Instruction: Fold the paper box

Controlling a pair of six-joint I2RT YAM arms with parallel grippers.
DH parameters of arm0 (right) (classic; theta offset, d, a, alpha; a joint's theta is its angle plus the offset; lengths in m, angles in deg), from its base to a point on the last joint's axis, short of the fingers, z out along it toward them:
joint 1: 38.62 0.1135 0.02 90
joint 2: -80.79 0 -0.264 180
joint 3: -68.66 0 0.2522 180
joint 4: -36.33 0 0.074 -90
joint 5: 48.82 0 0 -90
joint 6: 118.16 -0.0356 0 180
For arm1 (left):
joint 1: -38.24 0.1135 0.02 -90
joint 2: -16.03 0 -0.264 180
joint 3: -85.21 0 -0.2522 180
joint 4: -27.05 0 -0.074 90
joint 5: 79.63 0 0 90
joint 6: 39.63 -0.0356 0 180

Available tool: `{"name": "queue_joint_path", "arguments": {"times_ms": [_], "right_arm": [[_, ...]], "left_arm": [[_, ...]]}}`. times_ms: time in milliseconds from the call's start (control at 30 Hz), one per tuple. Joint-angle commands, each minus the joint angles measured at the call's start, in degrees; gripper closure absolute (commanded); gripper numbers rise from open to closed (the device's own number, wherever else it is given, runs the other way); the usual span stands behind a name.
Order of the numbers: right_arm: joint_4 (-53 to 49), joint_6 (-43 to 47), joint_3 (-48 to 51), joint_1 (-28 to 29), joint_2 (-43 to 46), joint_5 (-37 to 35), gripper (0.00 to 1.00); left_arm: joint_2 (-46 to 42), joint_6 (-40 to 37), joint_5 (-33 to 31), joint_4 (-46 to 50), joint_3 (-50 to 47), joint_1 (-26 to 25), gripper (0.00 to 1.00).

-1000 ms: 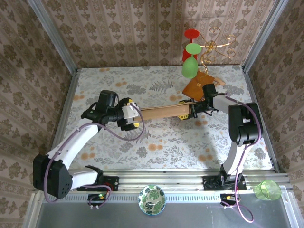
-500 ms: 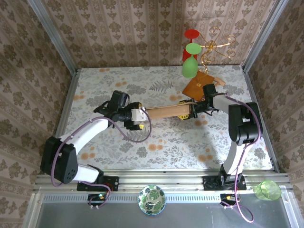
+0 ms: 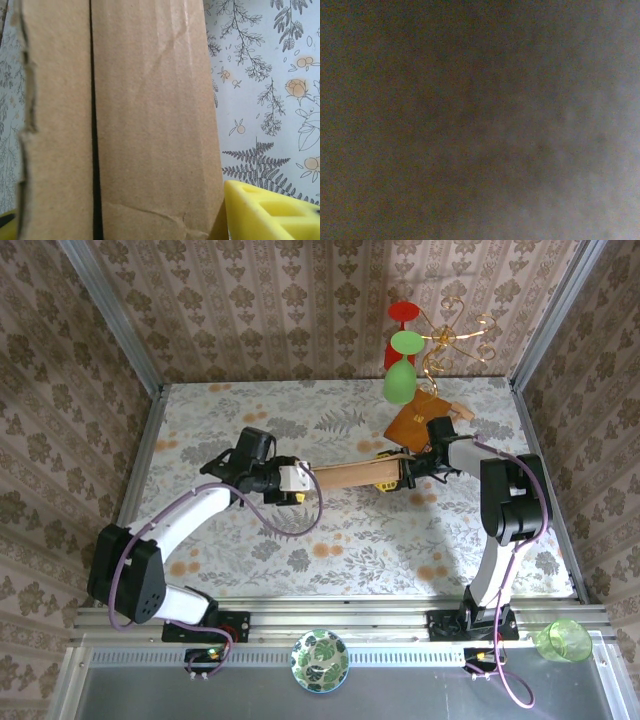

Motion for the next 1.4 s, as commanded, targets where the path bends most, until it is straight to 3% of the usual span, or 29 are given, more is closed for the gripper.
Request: {"name": "queue_joint_path", "arguments": {"times_ms": [0,233,533,767,933,1233,1367], "right_arm": [[-4.96,-2.61,-0.18,0.03,-2.23,-8.01,0.48],[-2.69,-3.26,0.08,-0.23,-1.69,-8.07,0.35],[-3.18,-2.66,0.77,-0.73,-0.67,-8.42,0.32],[-10.03,1.56,-0.83,-4.68,5.89,-14.65,0.27],[-21.05,10.37,-6.40,-6.77,10.53,-21.67,0.23],[-23.73,19.96,-8.27,-8.63,18.11,-32.18,0.23],[-25.38,32.55,-11.07,-7.56,21.81,-39.23,0.38]], "left_arm": [[0.22,0.46,3.01,4.83,1.58,-0.59,0.40],[0.17,0.37,4.67,8.11,2.36,-0.59,0.46],[-0.26,0.61,5.80,10.41,2.88,-0.59,0.49],[-0.78,2.32,8.68,18.20,6.09,0.00,0.50],[-2.14,3.27,10.78,22.78,6.50,0.55,0.49],[-2.67,3.87,11.71,25.50,6.71,1.43,0.48],[-1.55,4.13,11.58,26.60,8.10,1.52,0.48]]}}
